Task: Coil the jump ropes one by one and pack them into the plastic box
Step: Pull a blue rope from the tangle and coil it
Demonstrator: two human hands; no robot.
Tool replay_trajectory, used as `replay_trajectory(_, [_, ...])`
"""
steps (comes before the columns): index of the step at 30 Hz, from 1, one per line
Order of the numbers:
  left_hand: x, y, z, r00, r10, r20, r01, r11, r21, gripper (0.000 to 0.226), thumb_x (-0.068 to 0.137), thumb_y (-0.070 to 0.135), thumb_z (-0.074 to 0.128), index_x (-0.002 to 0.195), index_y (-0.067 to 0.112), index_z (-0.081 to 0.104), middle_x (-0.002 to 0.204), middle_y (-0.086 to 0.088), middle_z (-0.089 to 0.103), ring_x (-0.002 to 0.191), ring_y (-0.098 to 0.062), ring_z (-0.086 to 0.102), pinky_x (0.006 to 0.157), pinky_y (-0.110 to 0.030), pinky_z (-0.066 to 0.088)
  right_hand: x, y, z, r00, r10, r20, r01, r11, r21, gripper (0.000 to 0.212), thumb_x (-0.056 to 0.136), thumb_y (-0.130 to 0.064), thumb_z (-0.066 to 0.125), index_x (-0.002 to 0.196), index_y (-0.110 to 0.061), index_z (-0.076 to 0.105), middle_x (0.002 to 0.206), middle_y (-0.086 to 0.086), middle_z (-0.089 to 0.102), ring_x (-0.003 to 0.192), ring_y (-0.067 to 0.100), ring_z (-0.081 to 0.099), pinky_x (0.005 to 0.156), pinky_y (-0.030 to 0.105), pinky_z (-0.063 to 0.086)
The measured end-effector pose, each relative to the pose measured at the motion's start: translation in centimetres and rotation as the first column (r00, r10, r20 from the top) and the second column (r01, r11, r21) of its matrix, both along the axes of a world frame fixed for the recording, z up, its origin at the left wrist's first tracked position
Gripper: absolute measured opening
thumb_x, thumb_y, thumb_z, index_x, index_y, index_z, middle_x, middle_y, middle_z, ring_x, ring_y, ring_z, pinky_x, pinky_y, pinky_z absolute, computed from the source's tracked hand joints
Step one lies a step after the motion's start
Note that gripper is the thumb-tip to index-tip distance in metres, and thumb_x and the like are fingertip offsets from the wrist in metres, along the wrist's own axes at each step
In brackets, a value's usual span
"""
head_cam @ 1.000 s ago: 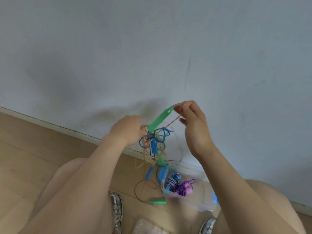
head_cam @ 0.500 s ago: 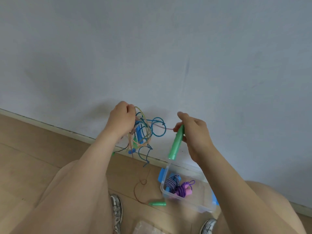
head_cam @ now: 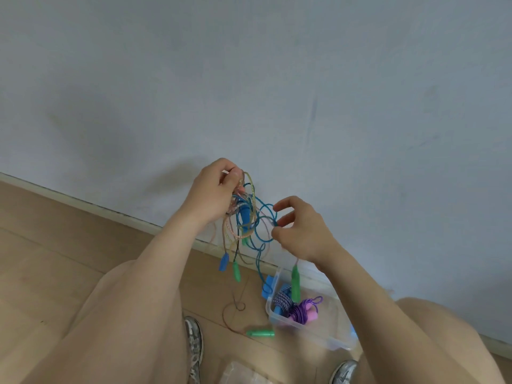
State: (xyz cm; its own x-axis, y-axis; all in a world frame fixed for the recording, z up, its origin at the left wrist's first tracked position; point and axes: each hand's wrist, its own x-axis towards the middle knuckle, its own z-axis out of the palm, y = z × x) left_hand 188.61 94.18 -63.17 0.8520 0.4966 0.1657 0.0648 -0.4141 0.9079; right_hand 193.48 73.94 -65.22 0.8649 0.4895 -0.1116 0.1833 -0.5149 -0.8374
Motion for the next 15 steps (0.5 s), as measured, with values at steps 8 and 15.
replay_trajectory(8, [-0.9,-0.9,1.3,0.971,-0.221,-0.090,0.191,0.947,-0.260,0.036,0.111,0.025,0.049,0.106,0.000,0.073,0.093,-0.010,0.077,0.082,-0.011,0.073,0.062,-0.020,0.056,-1.1,1.5,0.1,0.966,-0.020,0.257,-0.060,0.952,0.299,0.011,0.097,-0.021,0.071,0.102,-0.021,0.061,0.088,-0.004,0.072,0.078,0.013,0.070,0.070,0.029,0.058])
replay_trajectory(15, [-1.1,-1.1,1.4,0.933,-0.347,-0.093,0.317,0.917,-0.241,0.038,0.090,-0.012,0.062,0.114,0.015,0.077,0.100,-0.004,0.081,0.093,-0.017,0.077,0.076,-0.025,0.060,-0.6,1.6,-0.3,0.971,-0.033,0.236,-0.041,0.952,0.303,0.013,0.100,-0.030,0.072,0.092,-0.022,0.078,0.081,-0.009,0.077,0.073,0.011,0.072,0.071,0.038,0.062])
